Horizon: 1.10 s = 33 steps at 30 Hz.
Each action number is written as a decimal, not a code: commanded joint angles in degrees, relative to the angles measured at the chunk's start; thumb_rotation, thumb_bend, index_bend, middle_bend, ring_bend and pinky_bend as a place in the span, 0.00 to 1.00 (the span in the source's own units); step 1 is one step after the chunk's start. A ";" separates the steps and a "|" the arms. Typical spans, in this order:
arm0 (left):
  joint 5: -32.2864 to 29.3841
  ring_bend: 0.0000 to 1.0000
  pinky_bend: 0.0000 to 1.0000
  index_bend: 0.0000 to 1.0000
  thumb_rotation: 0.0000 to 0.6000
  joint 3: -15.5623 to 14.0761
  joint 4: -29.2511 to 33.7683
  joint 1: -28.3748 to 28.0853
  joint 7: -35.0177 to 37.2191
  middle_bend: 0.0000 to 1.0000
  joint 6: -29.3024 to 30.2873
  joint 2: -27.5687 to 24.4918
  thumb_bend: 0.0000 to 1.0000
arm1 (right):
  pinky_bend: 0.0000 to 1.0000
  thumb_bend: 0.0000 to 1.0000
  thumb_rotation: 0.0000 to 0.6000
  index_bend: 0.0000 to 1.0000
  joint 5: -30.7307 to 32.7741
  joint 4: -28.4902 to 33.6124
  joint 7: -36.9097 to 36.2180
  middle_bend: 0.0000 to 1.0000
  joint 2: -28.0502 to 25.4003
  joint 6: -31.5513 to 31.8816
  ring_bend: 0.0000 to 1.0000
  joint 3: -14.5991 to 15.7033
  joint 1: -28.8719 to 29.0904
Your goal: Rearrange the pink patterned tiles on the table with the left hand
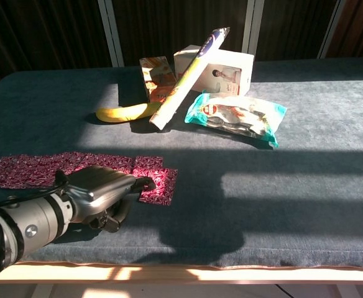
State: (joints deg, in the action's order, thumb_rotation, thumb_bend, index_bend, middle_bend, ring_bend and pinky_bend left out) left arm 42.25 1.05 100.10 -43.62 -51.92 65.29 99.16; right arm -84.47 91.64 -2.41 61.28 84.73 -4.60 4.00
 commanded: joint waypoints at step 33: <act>1.98 1.00 1.00 0.08 1.00 1.68 2.56 0.48 10.43 1.00 -2.31 -7.24 0.90 | 0.05 0.36 1.00 0.00 0.19 0.08 -0.30 0.00 -0.02 0.42 0.00 -0.25 -0.34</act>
State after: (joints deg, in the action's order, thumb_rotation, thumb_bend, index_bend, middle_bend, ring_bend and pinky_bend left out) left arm 46.18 1.73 103.90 -42.41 -41.27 63.98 91.08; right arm -84.29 91.71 -2.68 61.29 85.12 -4.83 3.68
